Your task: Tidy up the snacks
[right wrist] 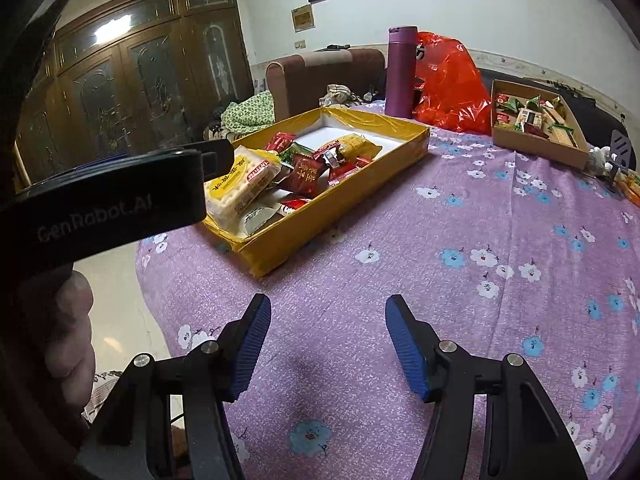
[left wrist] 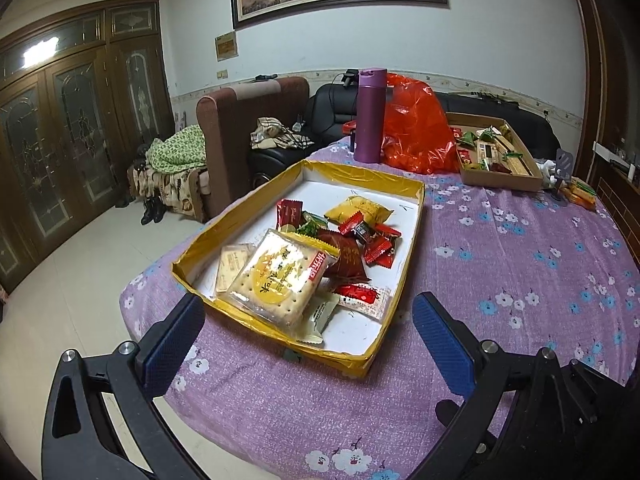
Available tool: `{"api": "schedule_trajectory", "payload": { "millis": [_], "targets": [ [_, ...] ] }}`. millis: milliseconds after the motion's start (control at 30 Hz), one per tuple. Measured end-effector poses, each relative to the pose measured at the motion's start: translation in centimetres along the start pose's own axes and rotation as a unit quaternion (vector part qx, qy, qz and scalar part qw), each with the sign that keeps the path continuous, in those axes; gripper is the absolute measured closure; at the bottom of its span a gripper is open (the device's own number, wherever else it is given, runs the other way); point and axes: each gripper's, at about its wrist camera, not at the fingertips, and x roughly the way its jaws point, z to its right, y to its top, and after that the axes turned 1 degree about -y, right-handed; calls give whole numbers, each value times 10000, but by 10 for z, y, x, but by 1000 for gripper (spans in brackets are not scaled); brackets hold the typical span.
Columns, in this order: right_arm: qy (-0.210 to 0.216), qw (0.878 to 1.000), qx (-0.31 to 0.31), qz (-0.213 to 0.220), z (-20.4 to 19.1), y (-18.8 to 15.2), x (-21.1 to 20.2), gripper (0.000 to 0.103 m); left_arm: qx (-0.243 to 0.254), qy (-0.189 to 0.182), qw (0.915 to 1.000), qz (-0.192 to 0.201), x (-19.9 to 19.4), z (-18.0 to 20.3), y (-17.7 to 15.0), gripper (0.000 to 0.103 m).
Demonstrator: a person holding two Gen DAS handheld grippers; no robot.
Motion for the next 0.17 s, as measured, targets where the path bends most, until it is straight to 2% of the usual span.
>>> {"api": "schedule_trajectory", "payload": {
  "millis": [167],
  "targets": [
    [-12,10000,29,-5,3,2,2,42,92,8,9999,-88,4,2,-1,0]
  ]
}}
